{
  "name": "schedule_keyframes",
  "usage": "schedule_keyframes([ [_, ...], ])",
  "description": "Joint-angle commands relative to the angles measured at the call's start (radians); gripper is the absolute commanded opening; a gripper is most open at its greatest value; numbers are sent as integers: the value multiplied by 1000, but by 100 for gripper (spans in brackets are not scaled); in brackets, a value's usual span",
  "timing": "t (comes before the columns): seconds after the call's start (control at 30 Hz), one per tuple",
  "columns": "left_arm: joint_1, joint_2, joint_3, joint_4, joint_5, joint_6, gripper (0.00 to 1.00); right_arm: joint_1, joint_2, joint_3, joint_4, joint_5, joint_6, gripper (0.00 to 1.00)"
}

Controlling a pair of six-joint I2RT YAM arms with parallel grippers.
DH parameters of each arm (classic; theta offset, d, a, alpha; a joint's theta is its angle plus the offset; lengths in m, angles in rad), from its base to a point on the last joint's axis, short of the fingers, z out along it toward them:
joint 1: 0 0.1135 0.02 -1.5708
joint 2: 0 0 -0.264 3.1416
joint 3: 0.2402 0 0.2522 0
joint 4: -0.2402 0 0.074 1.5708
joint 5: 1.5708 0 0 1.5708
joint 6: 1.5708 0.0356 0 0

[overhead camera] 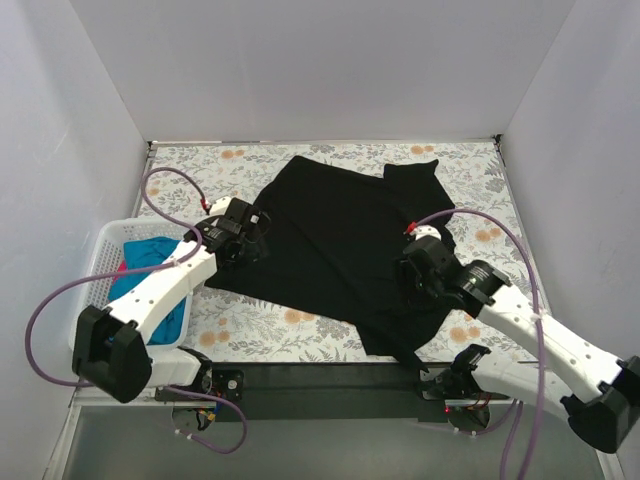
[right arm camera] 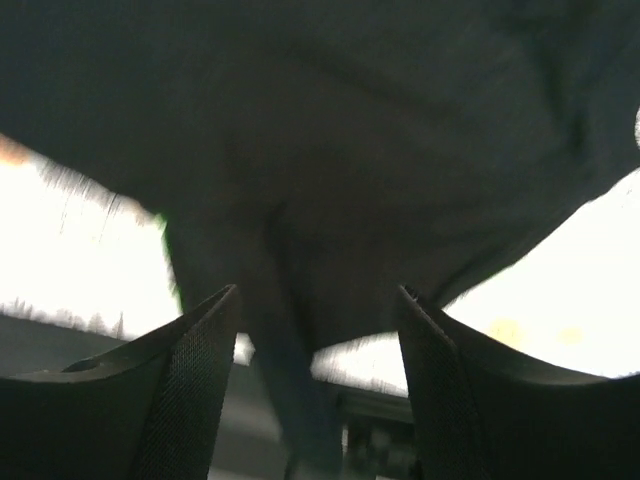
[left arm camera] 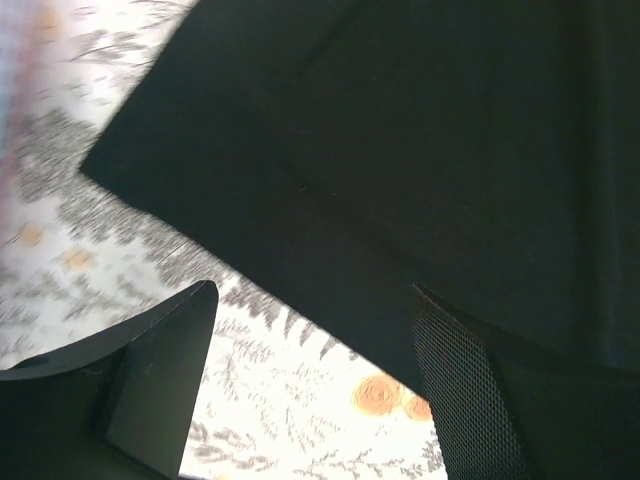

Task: Fold and stack the t-shirts
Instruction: Flatten the tshirt out

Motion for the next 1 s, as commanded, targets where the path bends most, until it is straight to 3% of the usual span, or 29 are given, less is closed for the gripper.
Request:
schedule_keyframes([
  [0.0,2,60,-24,151,69,88,76,-145,73,-24,229,0,-92,67],
  [0.03,4,75,-38,168,69,91,76,-245,106,-48,266,-48,-104,65],
  [0.13,10,137,-54,217,77,106,75,-365,163,-73,386,-102,-143,64],
  [0.57,67,316,-84,311,121,97,71,-655,585,-53,670,-216,-197,62],
  [0.8,117,437,-29,346,164,100,69,-690,846,132,748,-205,-229,63],
  [0.97,140,540,57,348,196,91,69,-729,1105,431,739,-257,-256,64],
])
